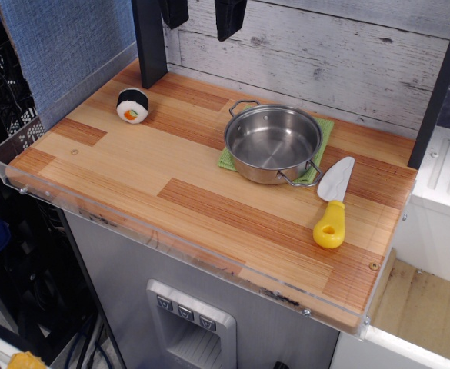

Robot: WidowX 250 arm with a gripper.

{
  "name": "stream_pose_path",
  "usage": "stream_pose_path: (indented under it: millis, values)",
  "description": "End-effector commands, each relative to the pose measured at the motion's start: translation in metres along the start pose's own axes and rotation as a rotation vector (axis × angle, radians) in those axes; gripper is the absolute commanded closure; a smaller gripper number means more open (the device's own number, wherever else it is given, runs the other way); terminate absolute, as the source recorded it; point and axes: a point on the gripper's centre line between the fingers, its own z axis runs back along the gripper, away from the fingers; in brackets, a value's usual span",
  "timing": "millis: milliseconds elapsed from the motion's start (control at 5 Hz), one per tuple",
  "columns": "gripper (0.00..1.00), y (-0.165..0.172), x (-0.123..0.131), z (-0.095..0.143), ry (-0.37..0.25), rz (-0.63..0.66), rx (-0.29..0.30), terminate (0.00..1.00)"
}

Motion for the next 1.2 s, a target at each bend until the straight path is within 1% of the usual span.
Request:
stream_pose_path:
  millis: [0,200,400,800,1000]
  values:
    - [0.0,0.0,0.0,0.0,0.0,0.0,0.0,0.0]
    - [0.0,-0.009,-0.002,-0.01,0.016,0.001,0.011,0.0]
    - [0.0,-0.016,-0.006,-0.024,0.013,0.013,0.02,0.0]
    - [0.0,-0.039,-0.003,-0.057,-0.054,0.15,0.104,0.0]
    - [0.0,-0.042,0.0,-0.071,-0.113,0.159,0.076,0.0]
